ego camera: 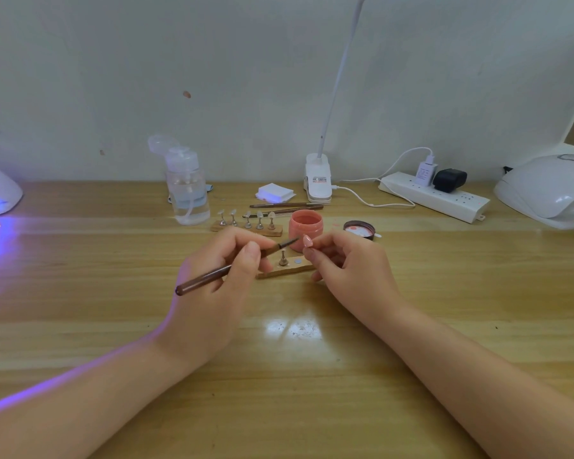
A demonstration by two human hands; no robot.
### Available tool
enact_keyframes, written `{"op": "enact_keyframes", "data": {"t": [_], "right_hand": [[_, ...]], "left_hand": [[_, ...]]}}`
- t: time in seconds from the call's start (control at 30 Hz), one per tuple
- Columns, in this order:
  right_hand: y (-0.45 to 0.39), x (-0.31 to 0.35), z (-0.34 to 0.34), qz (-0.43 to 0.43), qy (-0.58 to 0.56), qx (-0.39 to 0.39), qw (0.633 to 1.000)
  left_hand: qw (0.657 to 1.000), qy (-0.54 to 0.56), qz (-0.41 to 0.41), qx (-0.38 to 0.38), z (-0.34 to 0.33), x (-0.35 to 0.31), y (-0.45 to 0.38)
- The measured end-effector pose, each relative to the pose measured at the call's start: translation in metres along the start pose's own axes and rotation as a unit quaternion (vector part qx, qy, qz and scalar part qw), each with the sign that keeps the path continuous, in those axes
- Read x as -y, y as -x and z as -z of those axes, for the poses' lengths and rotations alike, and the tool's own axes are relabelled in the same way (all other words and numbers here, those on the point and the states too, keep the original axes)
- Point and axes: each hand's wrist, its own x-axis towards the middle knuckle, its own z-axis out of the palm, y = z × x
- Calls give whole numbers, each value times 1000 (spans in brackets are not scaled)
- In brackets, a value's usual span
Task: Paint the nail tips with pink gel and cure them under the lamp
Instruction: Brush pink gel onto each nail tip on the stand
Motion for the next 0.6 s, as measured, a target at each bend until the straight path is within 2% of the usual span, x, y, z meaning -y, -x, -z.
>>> {"op": "enact_keyframes", "data": {"t": [0.1, 0.27, 0.43, 0.6], "right_hand": [[0, 0, 0, 2, 0, 0, 1000], [0, 0, 1, -3, 6, 1, 1000], [2, 2, 2, 4, 4, -2, 1000], [5, 9, 1, 67, 19, -31, 997]], "left_hand": [[1000, -2, 21, 11, -2, 0, 0], [1000, 6, -5, 9, 0, 0, 1], [987, 112, 95, -72, 1, 10, -7], [975, 147, 158, -55, -2, 19, -11]]}}
